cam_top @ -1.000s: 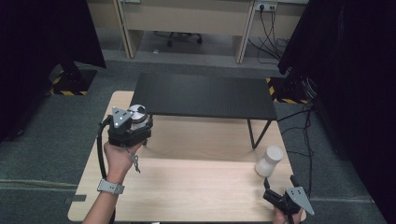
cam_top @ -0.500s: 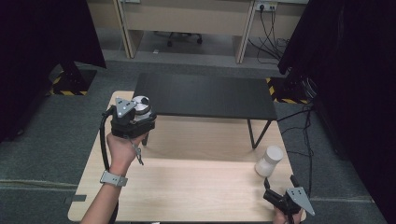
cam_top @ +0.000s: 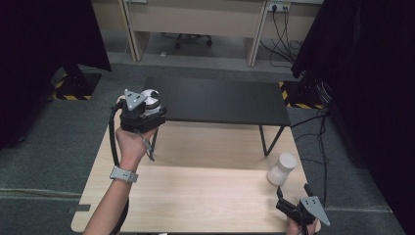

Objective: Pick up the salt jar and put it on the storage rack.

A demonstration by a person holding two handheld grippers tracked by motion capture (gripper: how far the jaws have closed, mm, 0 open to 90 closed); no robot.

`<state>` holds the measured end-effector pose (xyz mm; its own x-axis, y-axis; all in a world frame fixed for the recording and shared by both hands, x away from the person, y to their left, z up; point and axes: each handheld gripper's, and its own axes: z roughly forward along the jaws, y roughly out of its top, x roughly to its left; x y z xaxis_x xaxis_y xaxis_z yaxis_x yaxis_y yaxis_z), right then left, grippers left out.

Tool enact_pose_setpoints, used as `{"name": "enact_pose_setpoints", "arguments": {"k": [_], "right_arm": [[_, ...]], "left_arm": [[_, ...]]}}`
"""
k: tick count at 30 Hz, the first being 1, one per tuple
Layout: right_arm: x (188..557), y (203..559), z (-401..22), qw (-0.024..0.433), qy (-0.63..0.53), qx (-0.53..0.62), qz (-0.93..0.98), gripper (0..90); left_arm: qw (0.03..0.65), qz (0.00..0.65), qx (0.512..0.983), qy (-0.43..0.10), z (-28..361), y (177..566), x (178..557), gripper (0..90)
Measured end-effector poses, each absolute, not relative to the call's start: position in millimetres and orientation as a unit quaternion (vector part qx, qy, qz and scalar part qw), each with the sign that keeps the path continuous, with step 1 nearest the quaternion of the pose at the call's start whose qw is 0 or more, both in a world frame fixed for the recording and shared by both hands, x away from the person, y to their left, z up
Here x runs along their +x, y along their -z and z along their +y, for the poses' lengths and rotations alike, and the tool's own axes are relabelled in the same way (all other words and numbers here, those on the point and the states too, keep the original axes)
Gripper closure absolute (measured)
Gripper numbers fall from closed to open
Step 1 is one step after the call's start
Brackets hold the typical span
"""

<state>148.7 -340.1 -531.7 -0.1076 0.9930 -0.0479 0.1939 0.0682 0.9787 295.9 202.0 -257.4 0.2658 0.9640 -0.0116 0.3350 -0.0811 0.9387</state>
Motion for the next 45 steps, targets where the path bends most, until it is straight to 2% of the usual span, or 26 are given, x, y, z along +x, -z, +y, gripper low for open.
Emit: {"name": "enact_pose_setpoints", "arguments": {"k": [45], "right_arm": [[153, 527, -336, 0.433, -0.442, 0.518, 0.591, 0.3]], "left_arm": [[0.444, 0.487, 0.672, -0.337, 194, 254, 377, 30.7]]}}
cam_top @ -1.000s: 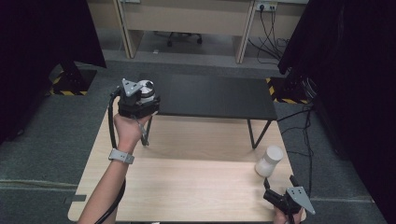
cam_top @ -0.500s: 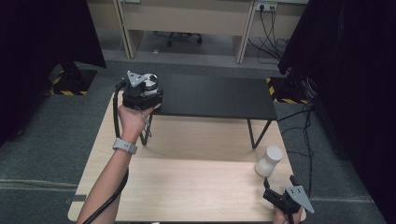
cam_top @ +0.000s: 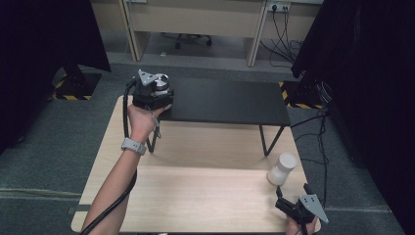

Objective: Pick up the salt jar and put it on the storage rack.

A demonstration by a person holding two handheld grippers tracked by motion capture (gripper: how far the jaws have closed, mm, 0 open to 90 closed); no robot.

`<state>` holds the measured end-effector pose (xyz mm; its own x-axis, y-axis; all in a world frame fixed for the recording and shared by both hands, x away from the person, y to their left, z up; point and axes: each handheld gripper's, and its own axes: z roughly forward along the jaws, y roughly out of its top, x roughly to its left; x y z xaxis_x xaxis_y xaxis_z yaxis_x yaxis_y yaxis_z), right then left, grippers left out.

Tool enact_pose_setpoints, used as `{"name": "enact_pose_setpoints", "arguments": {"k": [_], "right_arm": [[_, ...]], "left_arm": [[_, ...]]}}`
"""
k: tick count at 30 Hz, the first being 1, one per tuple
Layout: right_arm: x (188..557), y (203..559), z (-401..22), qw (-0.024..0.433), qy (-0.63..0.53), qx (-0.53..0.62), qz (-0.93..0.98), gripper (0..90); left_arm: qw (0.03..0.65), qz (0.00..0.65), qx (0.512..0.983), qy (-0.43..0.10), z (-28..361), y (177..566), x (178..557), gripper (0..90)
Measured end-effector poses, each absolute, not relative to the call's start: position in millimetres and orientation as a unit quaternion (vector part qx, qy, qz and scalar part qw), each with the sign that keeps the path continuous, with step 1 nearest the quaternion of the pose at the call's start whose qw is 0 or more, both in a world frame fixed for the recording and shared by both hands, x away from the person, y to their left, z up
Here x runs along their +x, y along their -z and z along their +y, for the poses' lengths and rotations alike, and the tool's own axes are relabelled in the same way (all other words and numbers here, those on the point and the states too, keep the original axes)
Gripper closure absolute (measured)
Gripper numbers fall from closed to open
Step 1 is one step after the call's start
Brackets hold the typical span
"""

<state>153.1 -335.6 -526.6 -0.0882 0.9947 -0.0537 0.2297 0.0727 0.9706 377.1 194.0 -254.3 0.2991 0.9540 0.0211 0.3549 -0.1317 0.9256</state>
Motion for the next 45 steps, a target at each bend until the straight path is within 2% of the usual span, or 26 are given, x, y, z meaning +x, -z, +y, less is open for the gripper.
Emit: {"name": "enact_pose_setpoints", "arguments": {"k": [17, 33, 39, 45], "right_arm": [[155, 528, -329, 0.448, -0.427, 0.514, 0.593, 0.3], [155, 528, -330, 0.449, -0.429, 0.510, 0.595, 0.3], [155, 528, -330, 0.449, -0.428, 0.510, 0.597, 0.3], [155, 528, -329, 0.449, -0.426, 0.509, 0.599, 0.3]], "left_arm": [[0.441, 0.488, 0.679, -0.326, 196, 257, 397, 30.6], [0.449, 0.478, 0.678, -0.331, 199, 263, 395, 29.9], [0.445, 0.489, 0.678, -0.321, 200, 261, 396, 15.7], [0.468, 0.491, 0.666, -0.312, 208, 269, 388, 2.5]]}}
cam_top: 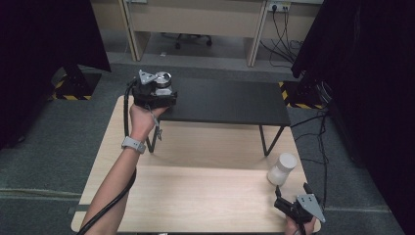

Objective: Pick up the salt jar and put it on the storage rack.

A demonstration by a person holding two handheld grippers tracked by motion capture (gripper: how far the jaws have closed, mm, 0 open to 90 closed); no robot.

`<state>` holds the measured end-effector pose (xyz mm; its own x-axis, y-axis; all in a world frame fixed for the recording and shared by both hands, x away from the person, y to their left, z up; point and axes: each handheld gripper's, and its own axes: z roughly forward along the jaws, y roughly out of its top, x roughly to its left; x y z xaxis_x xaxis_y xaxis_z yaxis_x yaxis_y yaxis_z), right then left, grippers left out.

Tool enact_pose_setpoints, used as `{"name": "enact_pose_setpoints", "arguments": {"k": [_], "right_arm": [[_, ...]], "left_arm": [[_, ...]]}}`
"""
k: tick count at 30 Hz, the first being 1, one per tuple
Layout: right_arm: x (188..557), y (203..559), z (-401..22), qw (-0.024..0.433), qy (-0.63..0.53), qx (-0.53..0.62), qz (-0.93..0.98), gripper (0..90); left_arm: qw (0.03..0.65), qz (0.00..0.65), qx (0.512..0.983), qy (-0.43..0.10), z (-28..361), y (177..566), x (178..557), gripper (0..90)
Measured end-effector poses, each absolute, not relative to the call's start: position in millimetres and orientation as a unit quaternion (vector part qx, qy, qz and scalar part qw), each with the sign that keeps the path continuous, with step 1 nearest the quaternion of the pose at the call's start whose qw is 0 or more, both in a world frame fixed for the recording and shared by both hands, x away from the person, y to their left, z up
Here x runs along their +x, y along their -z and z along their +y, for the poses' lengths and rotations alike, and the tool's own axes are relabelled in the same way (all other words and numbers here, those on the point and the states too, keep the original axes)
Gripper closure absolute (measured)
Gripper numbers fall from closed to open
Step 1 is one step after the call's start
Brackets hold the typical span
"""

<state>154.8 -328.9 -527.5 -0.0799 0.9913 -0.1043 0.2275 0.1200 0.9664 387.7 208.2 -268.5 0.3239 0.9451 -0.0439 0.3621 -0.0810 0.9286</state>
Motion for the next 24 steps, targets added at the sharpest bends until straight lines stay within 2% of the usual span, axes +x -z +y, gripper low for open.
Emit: {"name": "enact_pose_setpoints", "arguments": {"k": [2, 24], "right_arm": [[155, 527, -329, 0.448, -0.425, 0.509, 0.600, 0.3], [155, 523, -334, 0.427, -0.432, 0.522, 0.599, 0.3]], "left_arm": [[0.468, 0.491, 0.665, -0.312, 209, 269, 385, 0.0], [0.478, 0.486, 0.655, -0.326, 232, 297, 320, 0.0]]}}
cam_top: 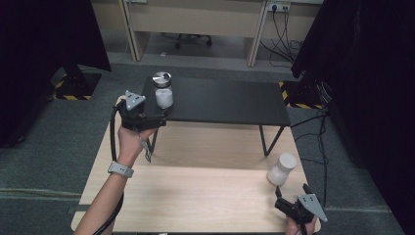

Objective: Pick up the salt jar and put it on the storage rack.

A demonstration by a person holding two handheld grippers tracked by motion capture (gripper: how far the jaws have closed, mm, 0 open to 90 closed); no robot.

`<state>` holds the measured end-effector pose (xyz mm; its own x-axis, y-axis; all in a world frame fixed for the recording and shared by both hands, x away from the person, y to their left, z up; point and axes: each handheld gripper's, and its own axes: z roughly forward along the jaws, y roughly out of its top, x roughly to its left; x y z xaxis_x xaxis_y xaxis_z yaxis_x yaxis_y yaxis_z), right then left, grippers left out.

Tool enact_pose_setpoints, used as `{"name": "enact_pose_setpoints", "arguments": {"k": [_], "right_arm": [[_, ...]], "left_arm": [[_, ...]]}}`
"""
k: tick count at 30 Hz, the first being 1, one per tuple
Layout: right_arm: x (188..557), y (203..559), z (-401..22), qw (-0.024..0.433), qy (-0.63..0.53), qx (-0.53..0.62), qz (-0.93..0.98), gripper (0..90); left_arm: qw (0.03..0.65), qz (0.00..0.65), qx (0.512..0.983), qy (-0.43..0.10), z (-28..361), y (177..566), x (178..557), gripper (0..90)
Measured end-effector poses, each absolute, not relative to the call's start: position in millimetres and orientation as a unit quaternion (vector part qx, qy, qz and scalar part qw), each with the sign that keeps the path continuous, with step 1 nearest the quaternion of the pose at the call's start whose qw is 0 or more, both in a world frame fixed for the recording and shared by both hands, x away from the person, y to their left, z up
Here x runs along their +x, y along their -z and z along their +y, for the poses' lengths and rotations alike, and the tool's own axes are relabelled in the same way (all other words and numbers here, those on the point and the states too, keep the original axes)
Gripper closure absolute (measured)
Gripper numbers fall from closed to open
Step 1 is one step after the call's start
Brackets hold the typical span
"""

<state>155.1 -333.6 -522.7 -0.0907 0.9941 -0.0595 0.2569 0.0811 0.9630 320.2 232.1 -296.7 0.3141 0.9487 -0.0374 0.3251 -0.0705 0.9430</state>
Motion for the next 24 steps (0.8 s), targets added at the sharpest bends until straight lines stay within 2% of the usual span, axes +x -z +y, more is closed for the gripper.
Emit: {"name": "enact_pose_setpoints", "arguments": {"k": [9, 24], "right_arm": [[155, 522, -335, 0.420, -0.437, 0.530, 0.593, 0.2], [154, 522, -337, 0.415, -0.443, 0.534, 0.588, 0.3]], "left_arm": [[0.479, 0.475, 0.665, -0.321, 247, 316, 295, 0.0], [0.478, 0.498, 0.644, -0.331, 264, 353, 261, 0.0]]}}
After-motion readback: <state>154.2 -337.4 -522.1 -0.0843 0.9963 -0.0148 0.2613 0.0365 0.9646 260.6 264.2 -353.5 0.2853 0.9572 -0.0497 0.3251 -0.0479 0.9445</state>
